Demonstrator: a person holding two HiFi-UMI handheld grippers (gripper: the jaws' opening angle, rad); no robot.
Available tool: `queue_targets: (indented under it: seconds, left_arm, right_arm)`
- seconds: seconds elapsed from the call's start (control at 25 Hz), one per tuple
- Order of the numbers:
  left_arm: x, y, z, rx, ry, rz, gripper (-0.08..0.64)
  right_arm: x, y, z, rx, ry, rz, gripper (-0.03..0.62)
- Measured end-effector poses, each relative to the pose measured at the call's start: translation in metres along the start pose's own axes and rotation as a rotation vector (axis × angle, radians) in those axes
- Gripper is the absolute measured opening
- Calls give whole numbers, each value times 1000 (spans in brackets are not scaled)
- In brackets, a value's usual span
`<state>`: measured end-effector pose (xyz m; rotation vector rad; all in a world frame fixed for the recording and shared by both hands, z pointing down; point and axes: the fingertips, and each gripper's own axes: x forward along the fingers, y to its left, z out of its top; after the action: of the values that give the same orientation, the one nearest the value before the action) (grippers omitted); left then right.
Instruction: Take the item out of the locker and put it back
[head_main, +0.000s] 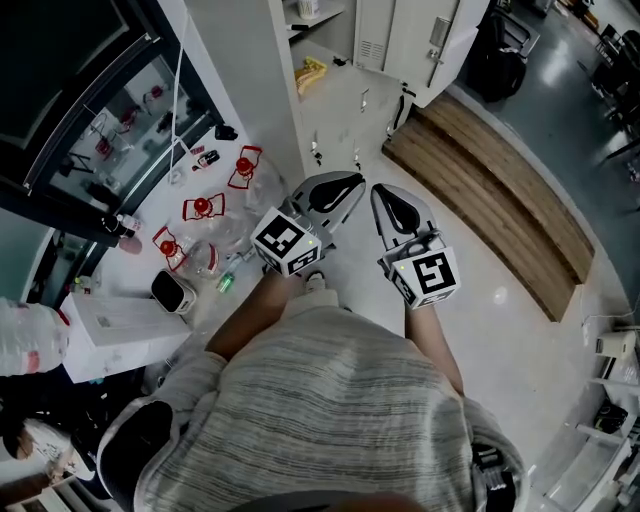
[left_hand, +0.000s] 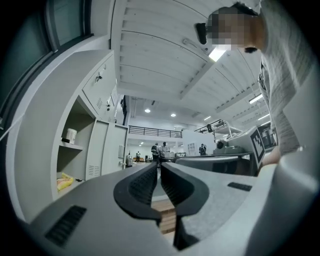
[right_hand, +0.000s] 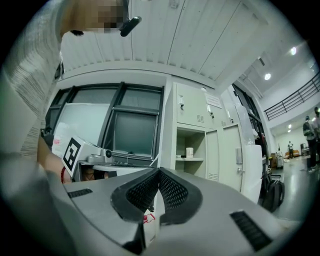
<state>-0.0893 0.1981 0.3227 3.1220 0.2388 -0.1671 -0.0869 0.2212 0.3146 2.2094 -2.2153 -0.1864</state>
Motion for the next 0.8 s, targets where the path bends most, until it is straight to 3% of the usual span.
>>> queue_targets:
  seconds: [0.32,0.8]
  left_arm:
    - [23,68,-16,-6,1,51,18]
    - [84,200,-43,-26,-21,99,18]
  right_arm:
    - [60,-25,-11,-103,6,4,26]
    - [175,-116,-51,-130,74,-11,28]
